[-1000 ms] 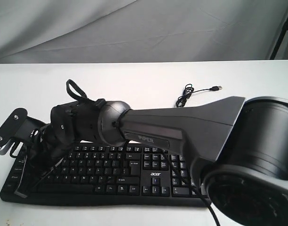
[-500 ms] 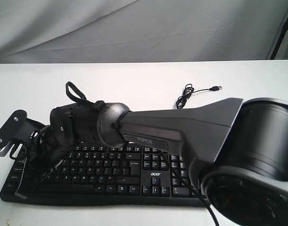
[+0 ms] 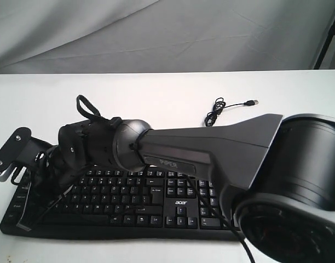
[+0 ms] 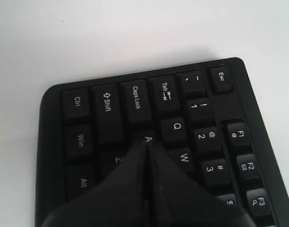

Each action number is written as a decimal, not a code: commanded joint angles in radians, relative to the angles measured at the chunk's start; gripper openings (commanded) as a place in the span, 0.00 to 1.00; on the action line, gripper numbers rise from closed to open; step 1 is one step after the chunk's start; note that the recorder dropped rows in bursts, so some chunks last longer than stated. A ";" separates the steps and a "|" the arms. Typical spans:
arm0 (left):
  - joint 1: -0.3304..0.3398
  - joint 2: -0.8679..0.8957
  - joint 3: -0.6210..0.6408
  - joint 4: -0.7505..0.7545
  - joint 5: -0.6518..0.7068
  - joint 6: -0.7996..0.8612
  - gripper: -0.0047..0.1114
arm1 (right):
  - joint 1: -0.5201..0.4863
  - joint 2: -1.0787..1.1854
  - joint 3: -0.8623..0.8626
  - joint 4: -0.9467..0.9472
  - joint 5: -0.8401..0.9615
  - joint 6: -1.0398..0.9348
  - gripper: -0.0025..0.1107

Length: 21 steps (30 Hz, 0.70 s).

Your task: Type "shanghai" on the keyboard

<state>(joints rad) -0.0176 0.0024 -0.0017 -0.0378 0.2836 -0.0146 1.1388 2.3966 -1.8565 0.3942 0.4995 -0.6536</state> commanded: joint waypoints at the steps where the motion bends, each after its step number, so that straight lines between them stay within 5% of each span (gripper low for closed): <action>1: 0.002 -0.002 0.002 -0.005 -0.002 -0.007 0.04 | 0.002 0.004 -0.008 -0.001 0.005 -0.011 0.02; 21: 0.002 -0.002 0.002 -0.005 -0.002 -0.007 0.04 | -0.001 0.019 -0.008 -0.007 -0.002 -0.011 0.02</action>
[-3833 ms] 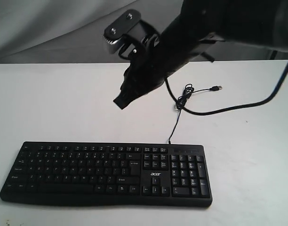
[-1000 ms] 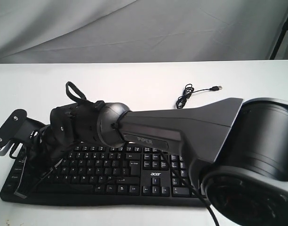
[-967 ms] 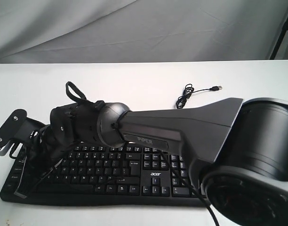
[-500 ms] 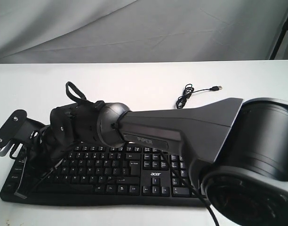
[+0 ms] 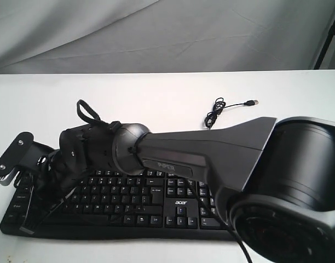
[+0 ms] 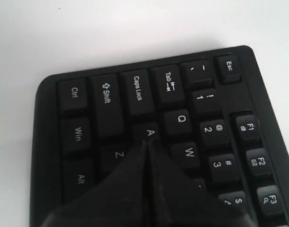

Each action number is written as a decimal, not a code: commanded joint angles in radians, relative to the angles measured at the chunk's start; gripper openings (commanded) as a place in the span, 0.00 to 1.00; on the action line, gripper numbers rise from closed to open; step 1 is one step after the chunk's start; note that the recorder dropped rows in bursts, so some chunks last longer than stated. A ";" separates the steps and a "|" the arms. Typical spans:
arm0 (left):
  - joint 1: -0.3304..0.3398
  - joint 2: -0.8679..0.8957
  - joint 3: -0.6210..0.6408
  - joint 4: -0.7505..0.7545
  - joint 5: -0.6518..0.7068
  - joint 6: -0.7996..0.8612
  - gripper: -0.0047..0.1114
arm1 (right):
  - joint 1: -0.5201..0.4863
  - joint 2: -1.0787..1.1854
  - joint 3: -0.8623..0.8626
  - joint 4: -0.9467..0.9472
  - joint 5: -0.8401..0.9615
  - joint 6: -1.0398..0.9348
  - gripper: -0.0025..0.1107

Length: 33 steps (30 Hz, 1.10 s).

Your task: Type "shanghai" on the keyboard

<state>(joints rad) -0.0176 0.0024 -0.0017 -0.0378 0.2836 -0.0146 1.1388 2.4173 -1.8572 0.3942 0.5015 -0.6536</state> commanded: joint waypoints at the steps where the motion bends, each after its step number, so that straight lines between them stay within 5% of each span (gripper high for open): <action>1: 0.002 -0.002 0.002 -0.005 -0.002 -0.007 0.04 | -0.001 -0.002 -0.007 -0.009 -0.004 -0.011 0.02; 26: 0.002 -0.002 0.002 -0.005 -0.002 -0.007 0.04 | -0.019 -0.101 0.001 -0.208 0.097 0.137 0.02; 33: 0.002 -0.002 0.002 -0.005 -0.002 -0.007 0.04 | -0.026 -0.167 0.126 -0.192 0.038 0.137 0.02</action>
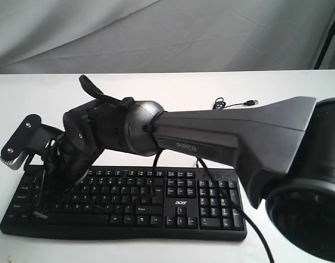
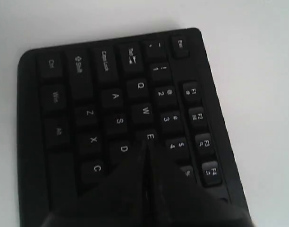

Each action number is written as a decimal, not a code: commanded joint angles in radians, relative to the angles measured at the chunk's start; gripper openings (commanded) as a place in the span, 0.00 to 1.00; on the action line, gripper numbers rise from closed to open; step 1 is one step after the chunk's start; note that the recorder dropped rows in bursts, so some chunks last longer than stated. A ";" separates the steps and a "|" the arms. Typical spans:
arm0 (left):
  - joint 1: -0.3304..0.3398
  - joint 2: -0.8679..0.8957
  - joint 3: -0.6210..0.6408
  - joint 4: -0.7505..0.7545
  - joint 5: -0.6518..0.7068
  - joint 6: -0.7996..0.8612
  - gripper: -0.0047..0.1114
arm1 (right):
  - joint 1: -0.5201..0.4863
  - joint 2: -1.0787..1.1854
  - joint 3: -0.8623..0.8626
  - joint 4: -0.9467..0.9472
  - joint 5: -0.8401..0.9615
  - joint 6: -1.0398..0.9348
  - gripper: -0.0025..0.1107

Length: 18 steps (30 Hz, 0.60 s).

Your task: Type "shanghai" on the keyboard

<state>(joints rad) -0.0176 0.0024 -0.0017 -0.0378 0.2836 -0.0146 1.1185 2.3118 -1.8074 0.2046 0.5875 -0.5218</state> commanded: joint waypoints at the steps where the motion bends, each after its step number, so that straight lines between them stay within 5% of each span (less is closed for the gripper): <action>1: 0.002 -0.002 0.002 -0.005 -0.002 -0.007 0.04 | -0.008 -0.080 0.107 -0.003 -0.065 0.005 0.02; 8: 0.002 -0.002 0.002 -0.005 -0.002 -0.007 0.04 | -0.039 -0.155 0.265 0.064 -0.137 -0.029 0.02; 18: 0.002 -0.002 0.002 -0.005 -0.002 -0.007 0.04 | -0.037 -0.141 0.275 0.077 -0.139 -0.047 0.02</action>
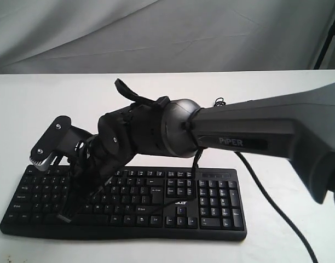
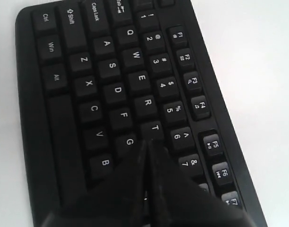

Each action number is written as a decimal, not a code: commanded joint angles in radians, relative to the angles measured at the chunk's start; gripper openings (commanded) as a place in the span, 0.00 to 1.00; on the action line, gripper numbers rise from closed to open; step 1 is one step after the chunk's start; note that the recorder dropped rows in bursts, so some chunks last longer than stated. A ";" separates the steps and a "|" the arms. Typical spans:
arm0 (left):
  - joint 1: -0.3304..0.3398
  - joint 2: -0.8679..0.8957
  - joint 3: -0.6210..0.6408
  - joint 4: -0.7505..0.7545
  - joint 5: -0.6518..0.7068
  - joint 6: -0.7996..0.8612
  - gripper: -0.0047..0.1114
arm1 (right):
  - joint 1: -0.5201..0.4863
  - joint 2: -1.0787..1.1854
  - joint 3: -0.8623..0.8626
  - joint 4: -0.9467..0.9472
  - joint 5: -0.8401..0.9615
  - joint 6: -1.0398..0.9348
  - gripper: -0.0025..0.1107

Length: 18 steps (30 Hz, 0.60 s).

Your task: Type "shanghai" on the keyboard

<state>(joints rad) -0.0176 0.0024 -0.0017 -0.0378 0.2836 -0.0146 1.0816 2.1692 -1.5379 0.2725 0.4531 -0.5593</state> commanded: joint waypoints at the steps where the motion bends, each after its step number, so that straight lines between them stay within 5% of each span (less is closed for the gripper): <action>1: 0.002 -0.002 0.002 -0.005 -0.002 -0.007 0.04 | 0.000 0.011 0.006 0.020 -0.003 -0.017 0.02; 18: 0.002 -0.002 0.002 -0.005 -0.002 -0.007 0.04 | -0.002 0.037 0.006 0.094 0.028 -0.092 0.02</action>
<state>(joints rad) -0.0176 0.0024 -0.0017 -0.0378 0.2836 -0.0146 1.0816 2.1990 -1.5379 0.3605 0.4754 -0.6442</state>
